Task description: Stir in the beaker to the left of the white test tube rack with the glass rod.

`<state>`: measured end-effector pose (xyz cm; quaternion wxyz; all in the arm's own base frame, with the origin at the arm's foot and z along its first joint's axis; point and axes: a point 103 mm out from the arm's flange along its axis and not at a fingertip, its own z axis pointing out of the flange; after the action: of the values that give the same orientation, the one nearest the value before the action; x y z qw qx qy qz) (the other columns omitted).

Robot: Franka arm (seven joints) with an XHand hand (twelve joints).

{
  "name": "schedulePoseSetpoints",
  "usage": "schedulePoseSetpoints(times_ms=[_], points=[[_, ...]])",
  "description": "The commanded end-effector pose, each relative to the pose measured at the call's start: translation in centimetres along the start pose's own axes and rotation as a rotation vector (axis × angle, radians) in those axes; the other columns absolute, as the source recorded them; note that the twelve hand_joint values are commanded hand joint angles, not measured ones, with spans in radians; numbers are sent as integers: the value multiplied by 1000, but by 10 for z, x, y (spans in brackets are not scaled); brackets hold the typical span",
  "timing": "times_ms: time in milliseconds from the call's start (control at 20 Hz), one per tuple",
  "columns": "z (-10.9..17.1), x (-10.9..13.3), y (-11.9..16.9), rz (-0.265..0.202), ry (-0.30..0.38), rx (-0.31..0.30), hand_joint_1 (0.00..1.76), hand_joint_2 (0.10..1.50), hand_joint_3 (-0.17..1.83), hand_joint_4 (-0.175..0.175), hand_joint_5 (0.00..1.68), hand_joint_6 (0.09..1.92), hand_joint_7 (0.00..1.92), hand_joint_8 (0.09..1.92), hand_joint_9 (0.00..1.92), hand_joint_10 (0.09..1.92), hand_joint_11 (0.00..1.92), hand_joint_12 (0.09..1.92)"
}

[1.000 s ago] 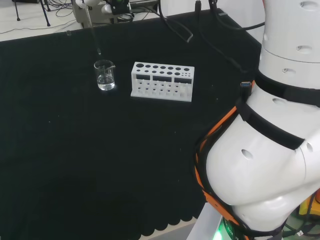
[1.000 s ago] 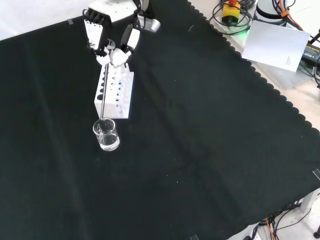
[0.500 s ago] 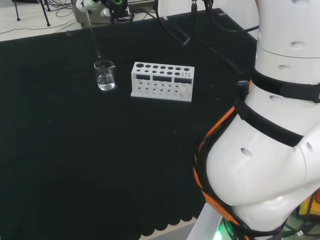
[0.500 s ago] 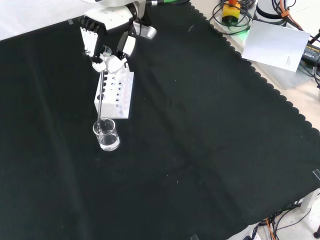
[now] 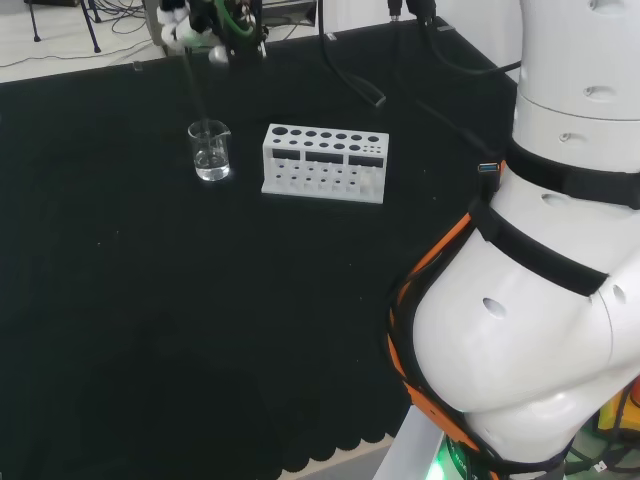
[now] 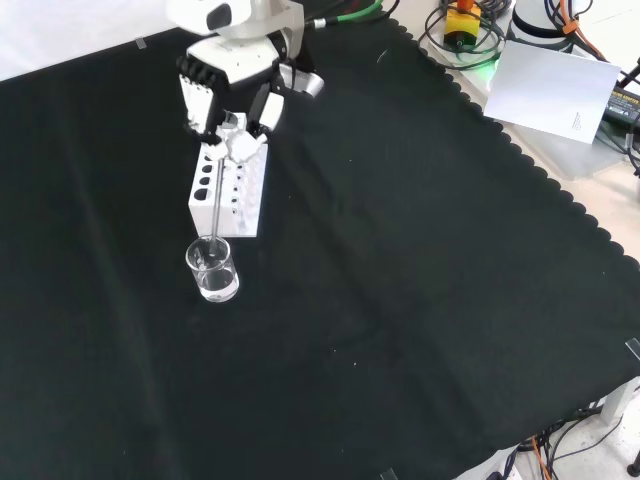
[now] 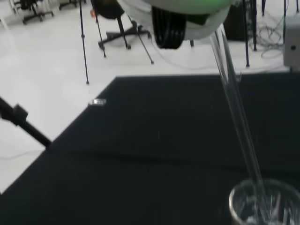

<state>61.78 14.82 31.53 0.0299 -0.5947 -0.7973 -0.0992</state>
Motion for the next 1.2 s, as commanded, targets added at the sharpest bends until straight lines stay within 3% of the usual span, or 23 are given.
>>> schedulePoseSetpoints(times_ms=[50, 300, 1200], points=[[-13, 5, 16, -37, -5, 27, 1304, 775, 553, -175, 1096, 649, 1189, 1064, 1628, 913, 1550, 881], [-2, 7, 14, -57, -6, 51, 1304, 774, 555, -175, 1096, 649, 1189, 1064, 1628, 914, 1550, 882], [37, -10, 35, -52, 9, 132, 1304, 772, 559, -175, 1096, 651, 1189, 1066, 1628, 916, 1549, 886]])
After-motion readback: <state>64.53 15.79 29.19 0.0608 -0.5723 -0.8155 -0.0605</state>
